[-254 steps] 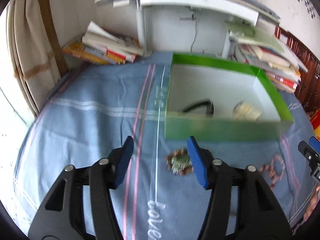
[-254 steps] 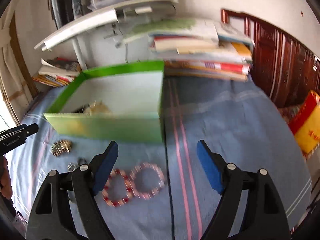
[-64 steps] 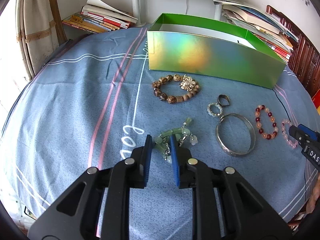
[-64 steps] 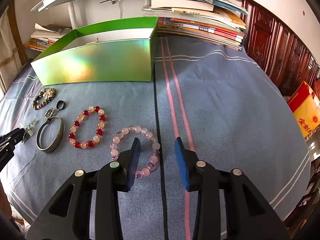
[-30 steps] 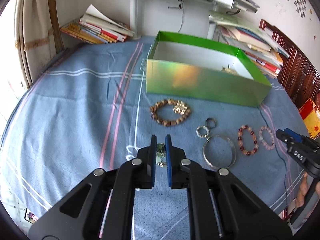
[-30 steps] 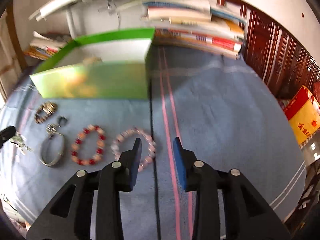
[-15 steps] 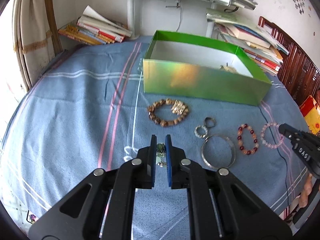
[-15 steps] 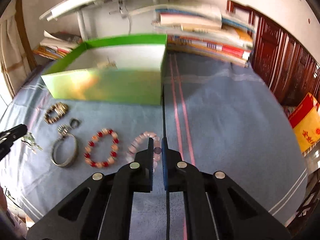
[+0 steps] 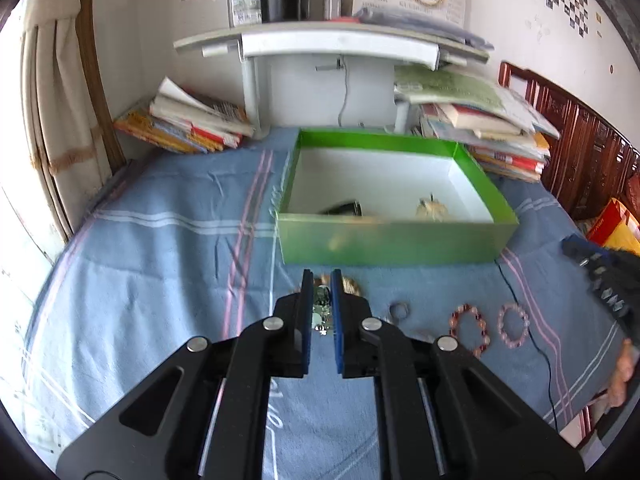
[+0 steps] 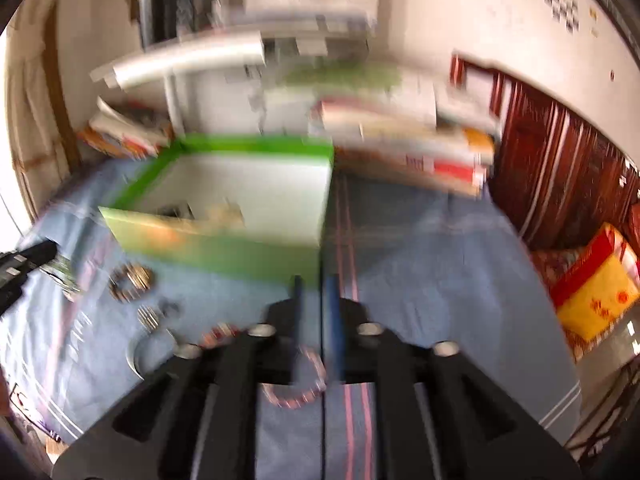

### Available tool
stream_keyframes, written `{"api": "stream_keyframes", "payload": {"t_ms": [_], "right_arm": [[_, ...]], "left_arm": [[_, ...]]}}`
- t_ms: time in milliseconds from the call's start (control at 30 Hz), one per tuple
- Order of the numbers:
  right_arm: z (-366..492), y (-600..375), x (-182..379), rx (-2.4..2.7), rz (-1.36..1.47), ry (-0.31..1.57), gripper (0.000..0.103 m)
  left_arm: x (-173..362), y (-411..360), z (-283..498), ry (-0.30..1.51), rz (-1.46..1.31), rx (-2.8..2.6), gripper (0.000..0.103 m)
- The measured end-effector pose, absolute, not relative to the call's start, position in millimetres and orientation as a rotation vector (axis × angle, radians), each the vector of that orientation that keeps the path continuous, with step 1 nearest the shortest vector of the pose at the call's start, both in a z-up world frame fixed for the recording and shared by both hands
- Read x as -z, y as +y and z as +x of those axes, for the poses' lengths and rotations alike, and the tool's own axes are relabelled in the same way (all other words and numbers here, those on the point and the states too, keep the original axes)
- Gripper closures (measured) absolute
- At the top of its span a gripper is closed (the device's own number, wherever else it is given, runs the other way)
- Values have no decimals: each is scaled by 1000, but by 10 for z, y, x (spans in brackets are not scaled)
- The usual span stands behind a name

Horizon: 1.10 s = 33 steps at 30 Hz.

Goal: Organize jewelry
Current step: 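Carry both items over the green box and open both tools to release them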

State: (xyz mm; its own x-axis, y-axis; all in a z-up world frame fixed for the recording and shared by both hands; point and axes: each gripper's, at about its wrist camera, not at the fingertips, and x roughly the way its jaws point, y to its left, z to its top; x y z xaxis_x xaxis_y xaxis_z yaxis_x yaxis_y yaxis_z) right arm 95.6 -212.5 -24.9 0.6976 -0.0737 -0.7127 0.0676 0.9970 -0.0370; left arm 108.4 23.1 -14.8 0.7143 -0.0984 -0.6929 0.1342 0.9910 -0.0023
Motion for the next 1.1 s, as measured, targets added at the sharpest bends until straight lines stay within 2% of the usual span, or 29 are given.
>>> {"api": "stream_keyframes", "payload": {"t_ms": [133,267,300,333,367,1100], "right_arm": [[991,-2210,788,82,11,944,75],[987,-2222,990,81,17,980,77],[976,-2210,988,78,9,974,91],[974,-2196,985,63,9,976,95],[969,-2189,981,56,11,978,95],[798,-1910,94,-3,-14,747,95]], "left_arm": [[364,237,1053,822,33,146,94],[512,217,1040,860,31,154,94],[526,215,1039,864,31,154,94],[540,217,1042,867,31,153,94],[552,223,1047,870,29,150,94],[369,263,1030,825,25,133,94]]}}
